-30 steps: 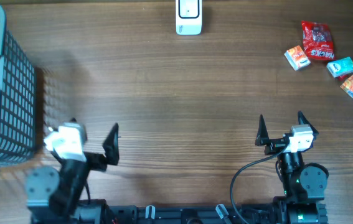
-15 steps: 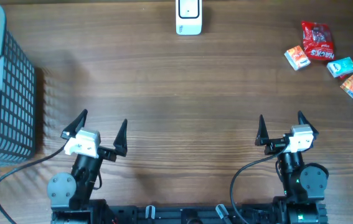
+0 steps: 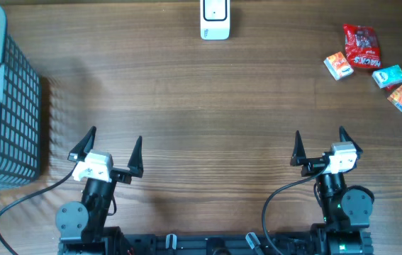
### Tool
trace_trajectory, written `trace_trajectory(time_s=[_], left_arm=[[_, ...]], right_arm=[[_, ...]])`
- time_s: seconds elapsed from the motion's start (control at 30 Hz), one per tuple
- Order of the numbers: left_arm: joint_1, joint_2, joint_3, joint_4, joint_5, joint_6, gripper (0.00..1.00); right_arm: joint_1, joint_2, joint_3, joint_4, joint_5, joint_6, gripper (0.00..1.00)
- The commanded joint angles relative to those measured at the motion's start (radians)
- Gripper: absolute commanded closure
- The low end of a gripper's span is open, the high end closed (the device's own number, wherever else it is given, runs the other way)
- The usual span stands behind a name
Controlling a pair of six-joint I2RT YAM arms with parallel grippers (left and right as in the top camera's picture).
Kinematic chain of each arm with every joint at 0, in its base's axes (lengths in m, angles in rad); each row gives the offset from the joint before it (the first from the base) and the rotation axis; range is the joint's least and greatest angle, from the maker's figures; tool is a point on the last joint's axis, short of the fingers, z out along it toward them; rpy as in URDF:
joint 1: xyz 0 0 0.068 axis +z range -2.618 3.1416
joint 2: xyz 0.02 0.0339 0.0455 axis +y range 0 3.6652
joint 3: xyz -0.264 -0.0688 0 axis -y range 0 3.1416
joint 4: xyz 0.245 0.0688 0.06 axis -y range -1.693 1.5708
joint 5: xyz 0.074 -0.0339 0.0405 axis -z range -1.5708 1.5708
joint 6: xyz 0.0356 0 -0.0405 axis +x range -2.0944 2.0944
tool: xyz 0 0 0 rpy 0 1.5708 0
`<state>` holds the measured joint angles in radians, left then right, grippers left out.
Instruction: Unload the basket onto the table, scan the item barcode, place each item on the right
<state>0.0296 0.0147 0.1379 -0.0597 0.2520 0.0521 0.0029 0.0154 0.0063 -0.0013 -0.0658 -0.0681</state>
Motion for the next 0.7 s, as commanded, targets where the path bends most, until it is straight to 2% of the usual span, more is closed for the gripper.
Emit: trace_trajectory(time_s=[0.0,0.3,0.67], left_arm=[[0.008,-0.011,-0.013,0.012,-0.014,0.02,0.0],[0.009,-0.011,-0.069,0.091,-0.018,0.02,0.0],[0.025,-0.011,-0.093,0.111,-0.044,0.019,0.0]], right_arm=[[-0.006,-0.012,-0.001,0.002,0.017,0.016,0.0],[-0.006,-0.012,-0.001,0.002,0.017,0.016,0.0],[-0.006,-0.012,-0.001,0.002,0.017,0.016,0.0]])
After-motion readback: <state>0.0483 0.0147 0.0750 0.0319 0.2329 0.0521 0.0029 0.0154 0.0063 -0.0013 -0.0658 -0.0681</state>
